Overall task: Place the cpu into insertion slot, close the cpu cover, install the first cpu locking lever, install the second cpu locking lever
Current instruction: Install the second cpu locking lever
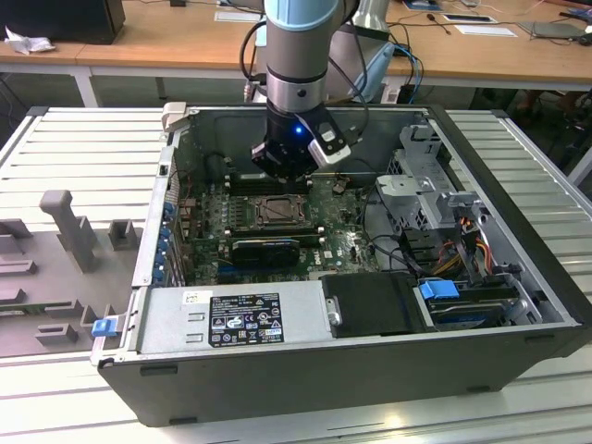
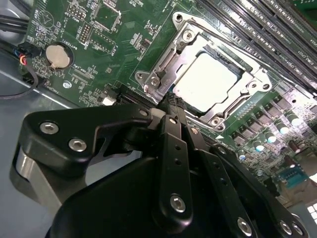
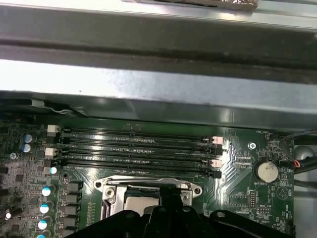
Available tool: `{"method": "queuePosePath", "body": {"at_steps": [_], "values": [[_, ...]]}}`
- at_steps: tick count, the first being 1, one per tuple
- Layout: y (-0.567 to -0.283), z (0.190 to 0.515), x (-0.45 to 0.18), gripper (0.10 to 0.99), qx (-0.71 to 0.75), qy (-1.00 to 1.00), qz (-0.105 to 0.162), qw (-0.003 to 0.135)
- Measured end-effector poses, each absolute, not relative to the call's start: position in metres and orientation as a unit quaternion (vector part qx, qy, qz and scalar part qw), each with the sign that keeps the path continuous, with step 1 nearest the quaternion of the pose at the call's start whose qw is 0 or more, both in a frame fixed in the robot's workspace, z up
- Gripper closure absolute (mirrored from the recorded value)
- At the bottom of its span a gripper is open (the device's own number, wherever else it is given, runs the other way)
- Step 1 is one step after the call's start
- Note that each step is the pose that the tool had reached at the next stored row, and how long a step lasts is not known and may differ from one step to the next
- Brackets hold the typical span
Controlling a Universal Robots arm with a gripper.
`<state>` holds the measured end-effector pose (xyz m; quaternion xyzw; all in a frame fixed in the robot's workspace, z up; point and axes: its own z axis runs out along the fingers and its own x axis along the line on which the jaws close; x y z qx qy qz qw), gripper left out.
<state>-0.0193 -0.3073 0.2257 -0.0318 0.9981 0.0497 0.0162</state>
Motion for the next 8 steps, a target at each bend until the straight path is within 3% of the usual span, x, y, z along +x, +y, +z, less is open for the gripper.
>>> {"method": "queuePosePath", "body": {"at_steps": [8], "values": [[-0.3105,0.2266,-0.0192,0.98,-0.032,0.998,0.05,0.016]]}}
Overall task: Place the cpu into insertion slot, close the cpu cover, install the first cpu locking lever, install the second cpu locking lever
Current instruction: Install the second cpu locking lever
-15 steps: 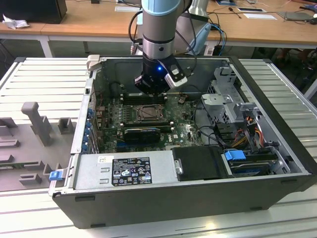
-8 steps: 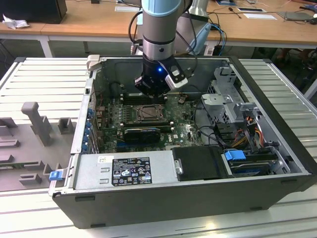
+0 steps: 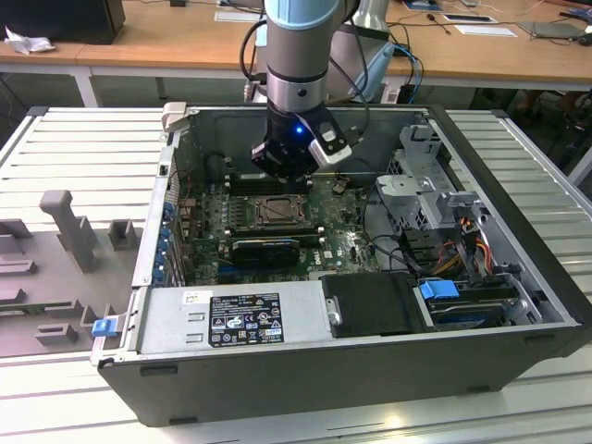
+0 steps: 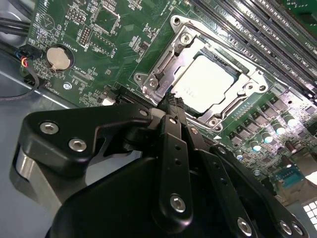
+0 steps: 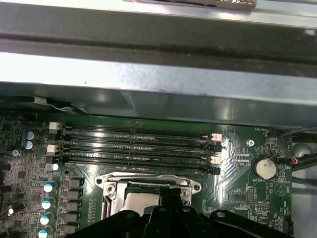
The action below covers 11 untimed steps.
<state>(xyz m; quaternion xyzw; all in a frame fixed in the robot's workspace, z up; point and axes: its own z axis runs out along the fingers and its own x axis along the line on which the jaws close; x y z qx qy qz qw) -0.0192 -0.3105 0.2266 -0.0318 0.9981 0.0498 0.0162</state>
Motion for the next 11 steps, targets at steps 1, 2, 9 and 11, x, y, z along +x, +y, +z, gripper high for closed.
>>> {"method": "queuePosePath", "body": {"at_steps": [1,2,9,11], "values": [[-0.3111,0.2265,-0.0191,0.98,-0.032,0.998,0.05,0.016],[-0.3115,0.2264,-0.019,0.98,-0.032,0.998,0.05,0.016],[-0.3148,0.2275,-0.0189,0.98,-0.032,0.998,0.05,0.016],[-0.3151,0.2308,-0.0188,0.98,-0.032,0.998,0.05,0.016]]}}
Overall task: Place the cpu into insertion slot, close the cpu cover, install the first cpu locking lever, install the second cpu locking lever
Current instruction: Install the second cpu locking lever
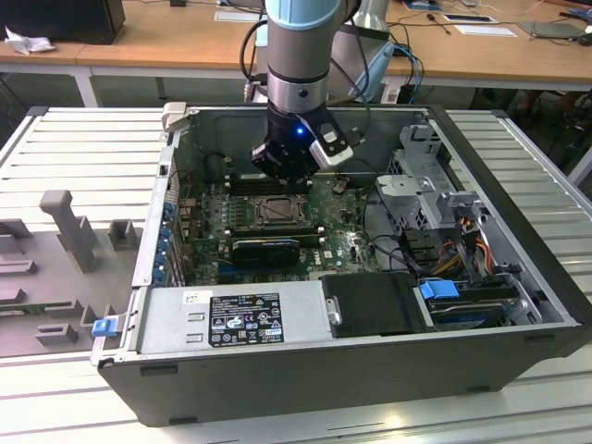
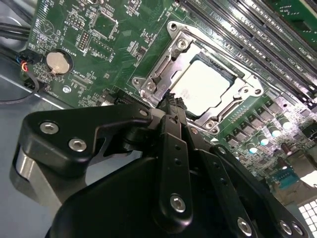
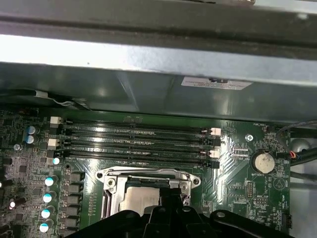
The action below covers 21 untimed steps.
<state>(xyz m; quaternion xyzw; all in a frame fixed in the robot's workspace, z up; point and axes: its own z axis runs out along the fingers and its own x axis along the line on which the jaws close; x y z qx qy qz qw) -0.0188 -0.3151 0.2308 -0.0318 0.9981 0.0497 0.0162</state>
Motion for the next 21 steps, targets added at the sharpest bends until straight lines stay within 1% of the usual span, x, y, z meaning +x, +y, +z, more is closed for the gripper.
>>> {"method": "queuePosePath", "body": {"at_steps": [6,11,16,21], "values": [[-0.318,0.235,-0.019,0.98,-0.032,0.998,0.05,0.016],[-0.328,0.235,-0.019,0.98,-0.032,0.998,0.05,0.016],[-0.33,0.247,-0.019,0.98,-0.032,0.998,0.05,0.016],[-0.335,0.247,-0.019,0.98,-0.032,0.998,0.05,0.016]]}}
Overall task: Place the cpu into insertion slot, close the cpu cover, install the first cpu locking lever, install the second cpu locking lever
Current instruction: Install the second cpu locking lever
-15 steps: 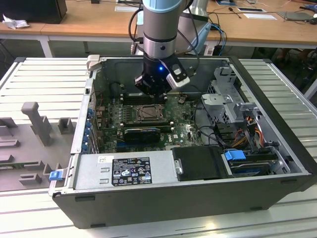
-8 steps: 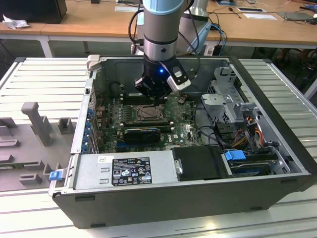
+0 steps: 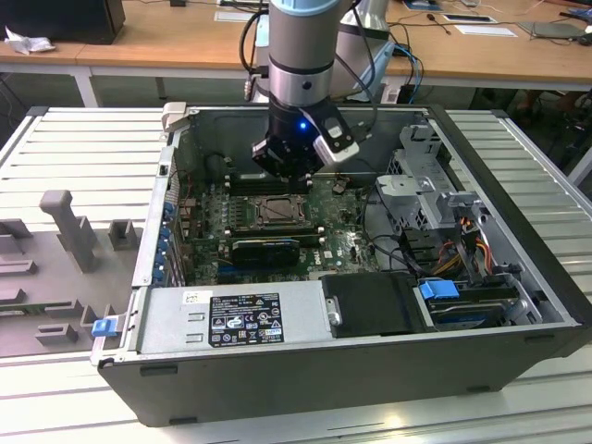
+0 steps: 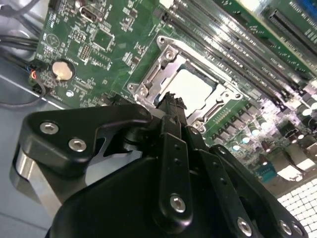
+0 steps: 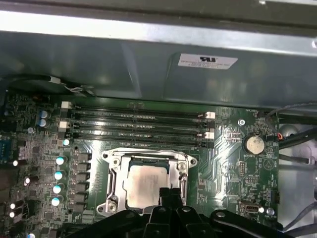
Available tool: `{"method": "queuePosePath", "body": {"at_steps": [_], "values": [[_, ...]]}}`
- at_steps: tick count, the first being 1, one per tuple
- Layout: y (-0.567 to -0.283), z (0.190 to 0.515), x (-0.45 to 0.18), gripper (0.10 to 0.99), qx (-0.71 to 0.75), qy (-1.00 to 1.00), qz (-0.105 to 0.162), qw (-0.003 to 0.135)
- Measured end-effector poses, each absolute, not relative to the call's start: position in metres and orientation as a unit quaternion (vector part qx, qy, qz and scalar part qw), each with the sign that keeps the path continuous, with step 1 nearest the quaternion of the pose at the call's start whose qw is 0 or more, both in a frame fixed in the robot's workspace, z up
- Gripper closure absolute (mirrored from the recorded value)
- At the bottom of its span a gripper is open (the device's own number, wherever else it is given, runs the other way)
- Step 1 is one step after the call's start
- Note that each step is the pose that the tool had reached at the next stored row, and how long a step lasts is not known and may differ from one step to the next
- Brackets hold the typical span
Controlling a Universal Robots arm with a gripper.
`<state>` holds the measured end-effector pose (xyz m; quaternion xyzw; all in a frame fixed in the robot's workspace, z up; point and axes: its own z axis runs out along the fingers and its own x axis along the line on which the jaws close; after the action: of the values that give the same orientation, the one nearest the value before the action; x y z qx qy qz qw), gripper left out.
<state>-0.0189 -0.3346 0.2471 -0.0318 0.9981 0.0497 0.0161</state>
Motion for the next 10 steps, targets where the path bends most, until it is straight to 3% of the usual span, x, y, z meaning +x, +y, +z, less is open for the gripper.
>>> {"method": "queuePosePath", "body": {"at_steps": [10], "values": [[-0.366,0.247,-0.019,0.98,-0.032,0.998,0.05,0.016]]}}
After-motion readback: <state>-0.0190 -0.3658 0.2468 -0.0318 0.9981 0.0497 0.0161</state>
